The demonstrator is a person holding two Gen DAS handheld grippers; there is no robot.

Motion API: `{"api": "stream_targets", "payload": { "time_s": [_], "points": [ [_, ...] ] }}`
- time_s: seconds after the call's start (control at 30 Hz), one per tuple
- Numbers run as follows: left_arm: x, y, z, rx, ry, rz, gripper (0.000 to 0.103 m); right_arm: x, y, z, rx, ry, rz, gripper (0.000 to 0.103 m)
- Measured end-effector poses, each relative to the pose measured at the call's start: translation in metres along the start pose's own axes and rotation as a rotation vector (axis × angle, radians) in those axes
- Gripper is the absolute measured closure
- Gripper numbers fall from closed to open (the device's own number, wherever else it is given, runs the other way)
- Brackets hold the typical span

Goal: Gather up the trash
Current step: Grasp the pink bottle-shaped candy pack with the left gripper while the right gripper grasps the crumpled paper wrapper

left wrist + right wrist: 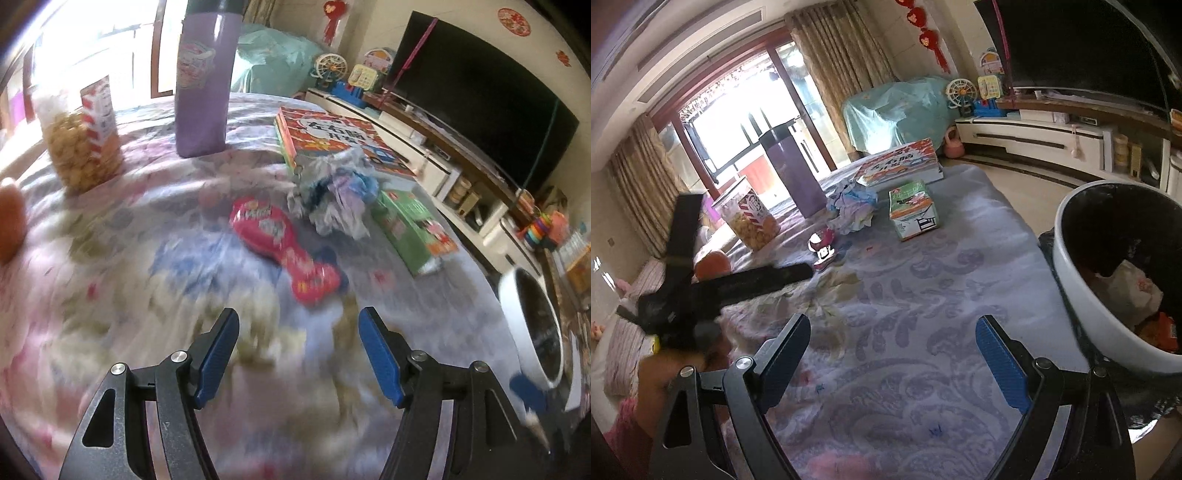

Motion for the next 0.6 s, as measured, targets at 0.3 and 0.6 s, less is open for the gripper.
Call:
{"api": "stream_targets", "payload": {
  "time_s": [0.3, 0.6],
  "points": [
    [-0.006, 0.026, 0.039, -0.002, 0.129, 0.051, 0.076, 0.002, 0.007, 0.018, 0.046, -0.009, -0.001, 0.011],
    [0.037, -0.013, -0.002, -0.037, 0.025, 0.046, 0.096, 0.026, 0.022, 0.034, 0.034, -0.004, -0.074, 0.017]
  ]
}}
Point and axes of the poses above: each gripper's, at about its wrist camera, not at the fingertips, and z roughly the way its jaws point, x to its left, y to its top, the point moved 2 cm from there along z, roughly the way its jaws point, and after that the axes turned 10 degrees about x, right-handed, at the moved point
